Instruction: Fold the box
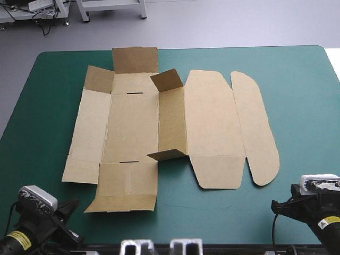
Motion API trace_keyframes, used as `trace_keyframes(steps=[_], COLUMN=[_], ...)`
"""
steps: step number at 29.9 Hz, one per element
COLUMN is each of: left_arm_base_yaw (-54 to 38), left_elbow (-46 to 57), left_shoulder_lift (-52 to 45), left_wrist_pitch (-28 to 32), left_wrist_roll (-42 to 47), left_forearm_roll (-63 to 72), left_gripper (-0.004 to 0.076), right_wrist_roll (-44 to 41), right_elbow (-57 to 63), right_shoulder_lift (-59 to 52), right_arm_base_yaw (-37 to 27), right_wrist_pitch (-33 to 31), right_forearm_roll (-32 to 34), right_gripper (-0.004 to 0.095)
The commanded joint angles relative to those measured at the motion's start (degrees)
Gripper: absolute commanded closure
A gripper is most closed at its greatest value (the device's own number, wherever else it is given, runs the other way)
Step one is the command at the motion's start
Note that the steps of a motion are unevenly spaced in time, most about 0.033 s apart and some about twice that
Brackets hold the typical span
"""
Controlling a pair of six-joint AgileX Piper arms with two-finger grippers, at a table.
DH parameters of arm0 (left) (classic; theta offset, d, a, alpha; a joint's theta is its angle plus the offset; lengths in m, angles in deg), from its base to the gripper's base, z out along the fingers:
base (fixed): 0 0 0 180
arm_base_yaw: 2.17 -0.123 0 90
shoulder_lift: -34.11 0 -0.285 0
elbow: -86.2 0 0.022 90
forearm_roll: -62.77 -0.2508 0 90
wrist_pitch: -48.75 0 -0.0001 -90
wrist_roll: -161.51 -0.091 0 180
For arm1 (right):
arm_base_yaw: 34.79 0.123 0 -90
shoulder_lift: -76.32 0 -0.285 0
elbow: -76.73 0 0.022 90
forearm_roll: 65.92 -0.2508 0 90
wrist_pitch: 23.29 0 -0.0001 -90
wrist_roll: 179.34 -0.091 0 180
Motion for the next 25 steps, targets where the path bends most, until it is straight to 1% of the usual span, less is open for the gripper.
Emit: trace_keyframes(steps=[1,4,8,10,16,20,22,23,25], left_arm_base_yaw=[0.2,0.2,0.2,0.2,0.2,-0.1,-1.8,-4.0,-8.3], left_elbow=[-5.2,-9.5,-15.3,-17.9,-23.7,-28.7,-31.8,-33.8,-37.6], left_shoulder_lift=[4.6,8.8,15.6,19.0,32.0,41.9,46.4,49.4,53.2], left_wrist_pitch=[4.2,5.0,9.2,10.4,10.8,10.7,10.1,10.0,10.0], left_wrist_roll=[-0.8,-0.8,-0.9,-0.4,10.5,16.6,19.5,20.5,20.6], left_forearm_roll=[0.2,-1.1,-4.0,-6.7,-18.2,-25.4,-27.7,-28.0,-25.7], left_gripper=[0.0734,0.0734,0.0734,0.0734,0.0734,0.0734,0.0734,0.0734,0.0733], right_wrist_roll=[0.3,0.3,0.3,0.3,0.6,0.6,0.6,0.6,0.6], right_elbow=[-1.3,-1.3,-1.3,-1.3,-1.3,-1.3,-1.3,-1.3,-1.3], right_shoulder_lift=[0.6,0.6,0.6,0.6,0.6,0.6,0.6,0.6,0.6], right_arm_base_yaw=[0.0,0.0,0.0,0.0,0.0,0.0,0.0,0.0,0.0], right_wrist_pitch=[3.4,3.5,3.5,3.5,3.8,3.8,3.7,3.7,3.7], right_forearm_roll=[-0.3,-0.3,-0.3,-0.3,-0.1,1.9,2.7,3.0,3.0], right_gripper=[0.0928,0.0928,0.0928,0.0928,0.0928,0.0928,0.0928,0.0928,0.0928])
